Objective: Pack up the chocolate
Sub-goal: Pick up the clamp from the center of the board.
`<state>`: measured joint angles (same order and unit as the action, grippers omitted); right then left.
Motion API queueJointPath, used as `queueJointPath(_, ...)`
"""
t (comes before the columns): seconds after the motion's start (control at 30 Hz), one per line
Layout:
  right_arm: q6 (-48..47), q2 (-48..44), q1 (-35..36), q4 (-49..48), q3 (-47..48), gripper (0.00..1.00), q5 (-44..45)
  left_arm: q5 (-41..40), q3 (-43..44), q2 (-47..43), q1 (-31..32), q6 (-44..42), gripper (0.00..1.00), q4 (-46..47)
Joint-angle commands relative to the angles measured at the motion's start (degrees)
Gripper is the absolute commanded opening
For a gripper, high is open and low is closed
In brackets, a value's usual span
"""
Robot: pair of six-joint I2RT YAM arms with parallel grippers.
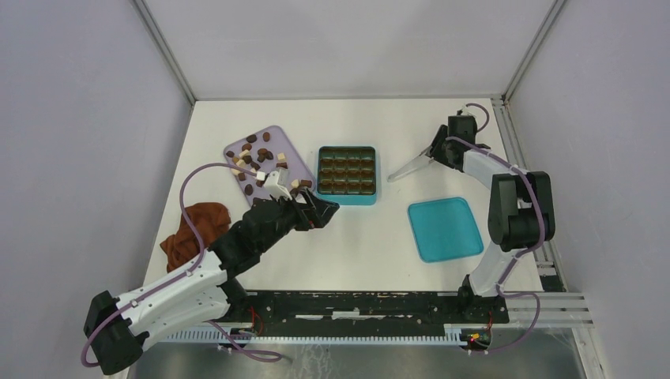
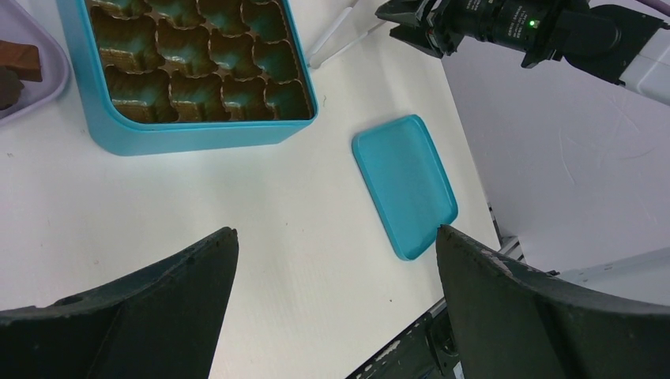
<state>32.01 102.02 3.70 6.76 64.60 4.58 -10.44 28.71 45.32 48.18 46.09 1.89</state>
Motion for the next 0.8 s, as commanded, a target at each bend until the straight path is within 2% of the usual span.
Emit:
queueJointPath(0.0,2.3,2.0,0.0,0.5,3.6,0.52,0.2,-1.7,0.7,-1.1,0.1,1.5,1.0,0.0)
queueJointPath(0.57,2.9,10.0,0.0,2.7,7.1,0.44,1.8,-2.0,0.9,-2.6,0.1,1.6,1.0,-2.8)
queueJointPath(0.67,2.4,10.6,-0.3,2.3,6.9,0.33,1.2,-1.3,1.4,-2.7,0.0,1.7,1.0,-3.0)
queueJointPath(0.77,2.4,10.2,-0.7,2.0,6.7,0.28,1.0,-0.5,1.5,-3.1,0.0,2.0,1.0,-3.0)
